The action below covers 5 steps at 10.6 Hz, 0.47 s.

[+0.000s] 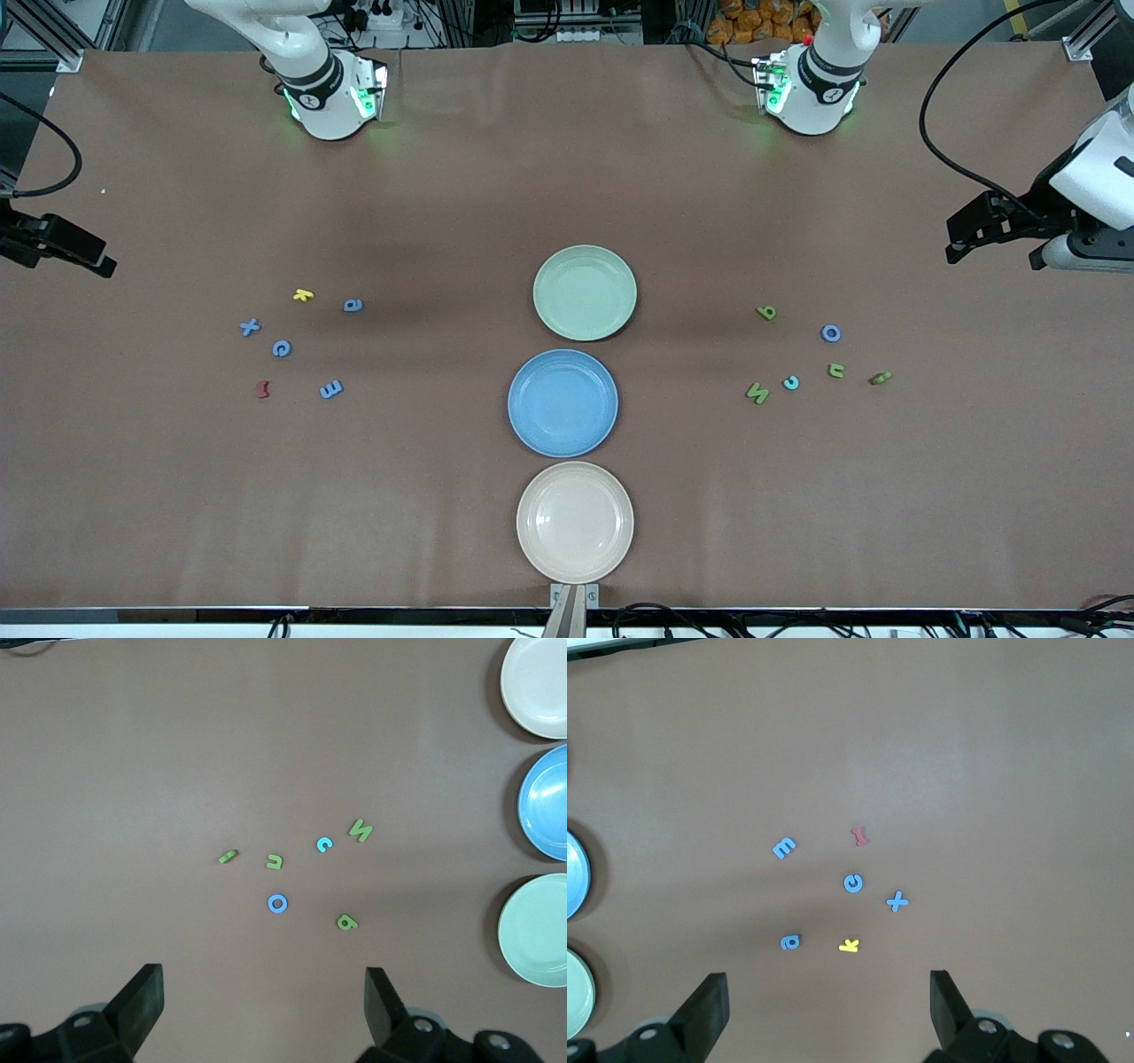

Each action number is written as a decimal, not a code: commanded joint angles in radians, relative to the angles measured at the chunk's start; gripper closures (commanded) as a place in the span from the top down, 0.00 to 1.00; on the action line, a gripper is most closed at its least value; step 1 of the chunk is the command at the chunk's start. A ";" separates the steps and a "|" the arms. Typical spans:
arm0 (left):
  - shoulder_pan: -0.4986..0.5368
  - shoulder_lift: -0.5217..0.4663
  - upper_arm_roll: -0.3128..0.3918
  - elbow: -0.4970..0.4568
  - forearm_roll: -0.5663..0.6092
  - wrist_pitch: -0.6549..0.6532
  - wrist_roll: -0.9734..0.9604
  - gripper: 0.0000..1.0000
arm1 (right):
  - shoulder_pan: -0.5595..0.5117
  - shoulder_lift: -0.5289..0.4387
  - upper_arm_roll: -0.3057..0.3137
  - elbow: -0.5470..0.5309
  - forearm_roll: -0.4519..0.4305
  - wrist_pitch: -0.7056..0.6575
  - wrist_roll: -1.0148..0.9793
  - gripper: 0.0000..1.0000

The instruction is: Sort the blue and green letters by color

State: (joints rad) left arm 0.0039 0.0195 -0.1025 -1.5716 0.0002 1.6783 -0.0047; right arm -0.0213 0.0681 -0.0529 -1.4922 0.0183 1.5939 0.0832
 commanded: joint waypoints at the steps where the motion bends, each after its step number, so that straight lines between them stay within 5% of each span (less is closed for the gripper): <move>1: 0.004 -0.012 0.001 -0.013 -0.022 0.006 0.015 1.00 | 0.008 -0.002 -0.002 -0.008 -0.017 0.008 0.001 1.00; 5: 0.008 -0.007 0.003 -0.027 -0.020 0.001 0.017 1.00 | 0.008 0.001 -0.002 -0.006 -0.017 0.009 0.003 1.00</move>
State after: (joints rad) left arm 0.0045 0.0197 -0.1022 -1.5752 0.0001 1.6780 -0.0033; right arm -0.0213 0.0712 -0.0527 -1.4922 0.0183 1.5945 0.0832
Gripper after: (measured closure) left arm 0.000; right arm 0.000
